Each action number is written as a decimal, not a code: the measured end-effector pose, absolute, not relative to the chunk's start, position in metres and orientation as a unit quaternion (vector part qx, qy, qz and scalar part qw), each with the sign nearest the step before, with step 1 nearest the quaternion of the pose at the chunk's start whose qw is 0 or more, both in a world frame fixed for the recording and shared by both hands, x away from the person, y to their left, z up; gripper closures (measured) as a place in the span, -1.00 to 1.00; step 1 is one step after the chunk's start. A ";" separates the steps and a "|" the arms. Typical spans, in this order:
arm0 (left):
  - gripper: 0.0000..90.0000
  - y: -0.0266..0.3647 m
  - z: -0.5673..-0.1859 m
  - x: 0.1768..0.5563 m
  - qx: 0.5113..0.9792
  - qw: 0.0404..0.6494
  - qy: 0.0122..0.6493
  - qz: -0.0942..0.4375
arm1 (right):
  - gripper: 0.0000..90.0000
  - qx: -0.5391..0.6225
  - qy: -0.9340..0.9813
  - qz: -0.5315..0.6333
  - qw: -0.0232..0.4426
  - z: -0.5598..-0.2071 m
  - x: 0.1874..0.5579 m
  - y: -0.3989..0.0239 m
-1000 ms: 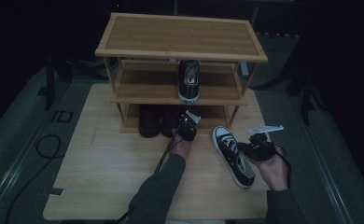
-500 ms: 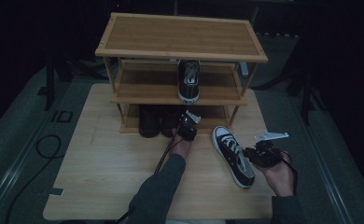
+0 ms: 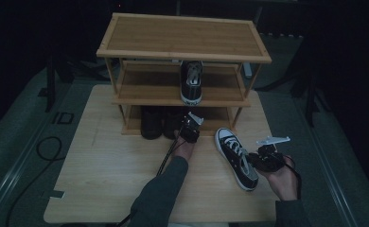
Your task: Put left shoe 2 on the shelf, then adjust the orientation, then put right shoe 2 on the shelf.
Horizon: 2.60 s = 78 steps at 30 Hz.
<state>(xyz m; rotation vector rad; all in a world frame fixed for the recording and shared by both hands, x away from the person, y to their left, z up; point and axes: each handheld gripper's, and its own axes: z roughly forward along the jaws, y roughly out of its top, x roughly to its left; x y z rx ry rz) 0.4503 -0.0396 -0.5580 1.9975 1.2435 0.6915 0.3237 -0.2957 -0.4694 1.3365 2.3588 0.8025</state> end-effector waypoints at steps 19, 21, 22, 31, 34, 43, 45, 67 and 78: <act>0.99 -0.039 -0.558 0.451 0.767 0.338 0.478 0.264 | 0.76 0.480 0.831 0.232 0.160 -0.491 0.345 -0.284; 0.99 -0.039 -0.558 0.451 0.767 0.338 0.478 0.264 | 0.77 0.480 0.832 0.229 0.160 -0.494 0.347 -0.282; 0.99 -0.039 -0.558 0.451 0.767 0.338 0.478 0.264 | 0.78 0.481 0.831 0.230 0.159 -0.494 0.348 -0.282; 0.99 -0.040 -0.558 0.450 0.767 0.338 0.477 0.266 | 0.86 0.479 0.831 0.236 0.156 -0.494 0.347 -0.283; 0.99 -0.039 -0.558 0.450 0.767 0.338 0.477 0.266 | 0.93 0.479 0.831 0.238 0.153 -0.494 0.348 -0.284; 0.99 -0.040 -0.558 0.450 0.766 0.337 0.477 0.266 | 0.96 0.480 0.831 0.241 0.147 -0.494 0.348 -0.285; 0.99 -0.039 -0.558 0.450 0.767 0.337 0.478 0.266 | 0.96 0.481 0.830 0.244 0.144 -0.494 0.348 -0.286; 0.99 -0.040 -0.558 0.450 0.767 0.336 0.477 0.268 | 0.97 0.484 0.821 0.272 0.136 -0.489 0.349 -0.291; 0.99 -0.040 -0.558 0.450 0.766 0.337 0.478 0.267 | 0.97 0.488 0.816 0.281 0.132 -0.485 0.351 -0.293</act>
